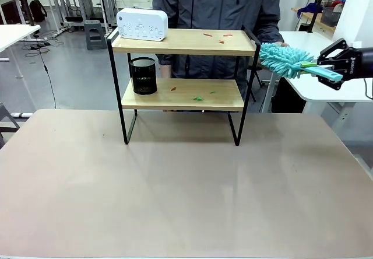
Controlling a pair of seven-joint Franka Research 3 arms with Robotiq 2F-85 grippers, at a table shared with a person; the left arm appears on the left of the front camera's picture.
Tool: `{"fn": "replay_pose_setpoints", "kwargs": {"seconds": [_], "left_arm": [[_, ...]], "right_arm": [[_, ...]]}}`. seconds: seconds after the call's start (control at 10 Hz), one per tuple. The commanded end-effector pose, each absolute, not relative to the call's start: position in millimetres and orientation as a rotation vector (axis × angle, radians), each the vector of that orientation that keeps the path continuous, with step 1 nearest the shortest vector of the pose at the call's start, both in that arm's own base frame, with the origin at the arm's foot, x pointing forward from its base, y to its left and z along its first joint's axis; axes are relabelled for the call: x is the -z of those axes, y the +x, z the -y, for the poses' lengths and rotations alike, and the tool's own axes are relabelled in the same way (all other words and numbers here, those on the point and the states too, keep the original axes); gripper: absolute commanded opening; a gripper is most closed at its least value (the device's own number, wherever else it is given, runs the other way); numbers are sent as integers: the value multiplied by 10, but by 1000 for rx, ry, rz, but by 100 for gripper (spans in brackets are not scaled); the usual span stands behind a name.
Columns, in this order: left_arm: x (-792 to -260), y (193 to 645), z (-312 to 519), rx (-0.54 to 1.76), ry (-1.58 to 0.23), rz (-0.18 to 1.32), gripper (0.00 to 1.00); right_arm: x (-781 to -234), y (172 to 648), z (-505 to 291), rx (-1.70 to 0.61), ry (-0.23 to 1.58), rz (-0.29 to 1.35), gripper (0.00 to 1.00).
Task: Clean the shelf.
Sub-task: Pick up the Duster from the human.
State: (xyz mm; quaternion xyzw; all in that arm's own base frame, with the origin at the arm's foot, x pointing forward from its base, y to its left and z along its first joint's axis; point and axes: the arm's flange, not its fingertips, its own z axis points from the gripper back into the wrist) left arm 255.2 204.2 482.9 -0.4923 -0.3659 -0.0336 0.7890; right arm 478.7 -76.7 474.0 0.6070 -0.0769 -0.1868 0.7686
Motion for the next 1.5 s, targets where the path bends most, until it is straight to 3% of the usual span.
{"fn": "replay_pose_setpoints", "kwargs": {"seconds": [0.0, 0.3, 0.6, 0.7, 1.4], "left_arm": [[-4846, 2566, -2042, 88, -1067, 812, 100], [-4846, 2566, -2042, 88, -1067, 812, 100], [-4846, 2566, -2042, 88, -1067, 812, 100], [-4846, 2566, -2042, 88, -1067, 812, 100], [-4846, 2566, -2042, 88, -1067, 812, 100]], "right_arm": [[-4927, 4475, 914, 295, 1290, 248, 0], [-5551, 3130, 1406, 44, 1055, 445, 0], [-5325, 2046, 1745, -31, 881, 405, 0], [-5617, 2604, 1599, 32, 976, 408, 0], [-5617, 2604, 1599, 32, 976, 408, 0]]}}
